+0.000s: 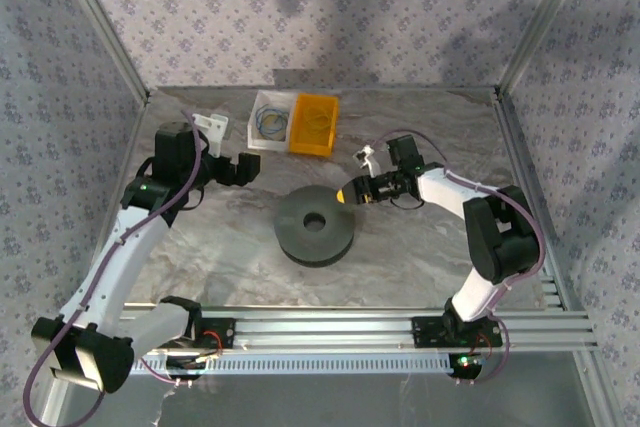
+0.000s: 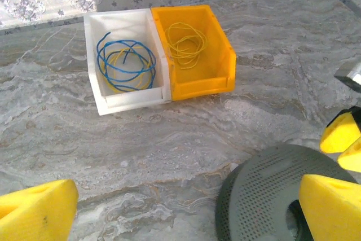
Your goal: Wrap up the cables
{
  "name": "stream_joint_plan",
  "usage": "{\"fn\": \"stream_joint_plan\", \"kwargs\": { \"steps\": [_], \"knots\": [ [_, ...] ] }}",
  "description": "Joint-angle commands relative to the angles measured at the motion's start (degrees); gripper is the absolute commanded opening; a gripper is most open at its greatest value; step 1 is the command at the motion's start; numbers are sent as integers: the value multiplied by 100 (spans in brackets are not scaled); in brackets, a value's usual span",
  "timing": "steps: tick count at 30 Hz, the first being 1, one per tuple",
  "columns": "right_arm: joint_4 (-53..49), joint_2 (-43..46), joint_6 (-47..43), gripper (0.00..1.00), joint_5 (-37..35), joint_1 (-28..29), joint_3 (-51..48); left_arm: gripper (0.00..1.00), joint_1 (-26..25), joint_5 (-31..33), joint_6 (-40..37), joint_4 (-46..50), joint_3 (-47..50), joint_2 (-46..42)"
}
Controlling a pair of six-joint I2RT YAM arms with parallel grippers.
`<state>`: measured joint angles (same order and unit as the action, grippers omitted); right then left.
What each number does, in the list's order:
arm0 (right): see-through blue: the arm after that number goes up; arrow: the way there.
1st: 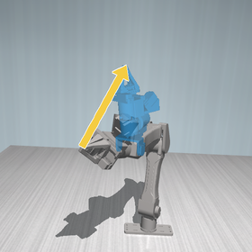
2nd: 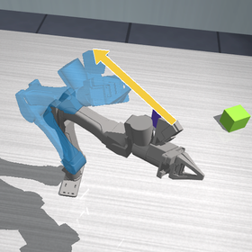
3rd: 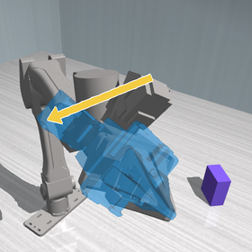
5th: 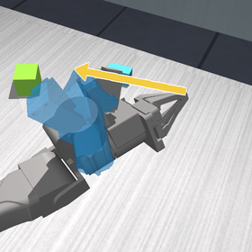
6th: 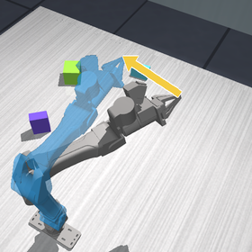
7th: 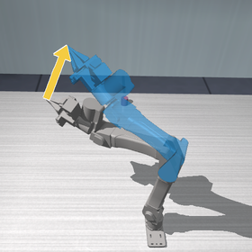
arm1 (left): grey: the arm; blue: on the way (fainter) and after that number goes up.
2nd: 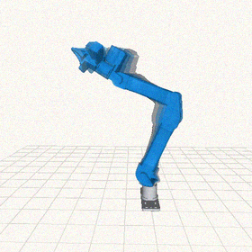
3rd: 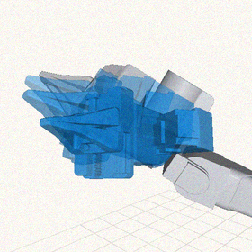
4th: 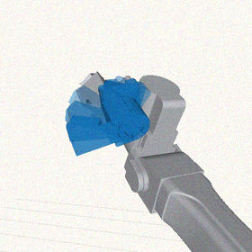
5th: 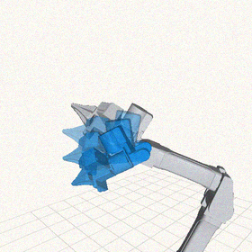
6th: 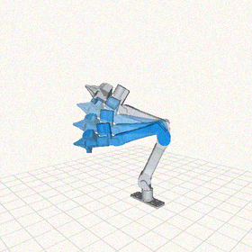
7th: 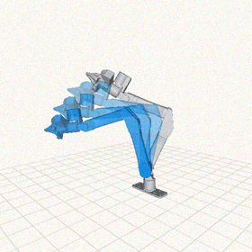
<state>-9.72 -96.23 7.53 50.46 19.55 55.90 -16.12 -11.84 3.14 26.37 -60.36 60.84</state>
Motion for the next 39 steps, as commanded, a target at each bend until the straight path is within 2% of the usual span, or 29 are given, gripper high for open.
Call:
{"fn": "stream_joint_plan", "kwargs": {
  "steps": [1, 6, 8, 9, 10, 13, 16, 18, 20, 23, 26, 32, 33, 37, 39],
  "knots": [
    [-592, -25, -476, 58, -29, -81, 458, 100, 30, 203, 105, -130, 50, -90],
    [-1607, 293, -1009, 65, -226, -341, 920, 100, 30, 516, 87, -68, 46, -140],
    [-1996, 607, -1185, 70, -458, -614, 978, 100, 30, 789, 35, -38, 79, -222],
    [-2109, 766, -1247, 75, -546, -760, 989, 100, 32, 962, 38, -56, 122, -282],
    [-2195, 971, -1298, 97, -656, -936, 970, 100, 38, 1137, 26, -113, 198, -355],
    [-2156, 1622, -1424, 100, -1183, -1351, 825, 100, 72, 1768, 71, -535, 600, -661],
    [-1147, 2473, -1392, 100, -2324, -1506, 132, 100, 159, 2548, 155, -1341, 1350, -996],
    [-37, 3106, -1320, 100, -2993, -1507, -662, 100, 241, 3057, 174, -1956, 1935, -1146],
    [1503, 3714, -1259, 100, -3701, -1485, -1720, 100, 351, 3481, 204, -2603, 2565, -1167],
    [3101, 4067, -1281, 100, -4738, -1480, -2915, 100, 582, 3892, 357, -3396, 3270, -980],
    [3500, 3730, -1359, 100, -5295, -1586, -3331, 100, 836, 4040, 482, -4145, 3746, -662],
    [4734, 2339, -1167, 100, -5381, -1818, -3690, 100, 1360, 3851, 453, -5493, 4153, 644],
    [4662, 2223, -1155, 100, -5477, -1814, -3585, 100, 1381, 3801, 472, -5351, 4033, 720],
    [5239, 1361, -1051, 100, -5202, -2034, -3360, 100, 1530, 3274, 538, -6500, 4017, 1399],
    [5790, 808, -936, 100, -5157, -2101, -3362, 100, 1555, 2983, 407, -6040, 3489, 1780]
  ]
}}
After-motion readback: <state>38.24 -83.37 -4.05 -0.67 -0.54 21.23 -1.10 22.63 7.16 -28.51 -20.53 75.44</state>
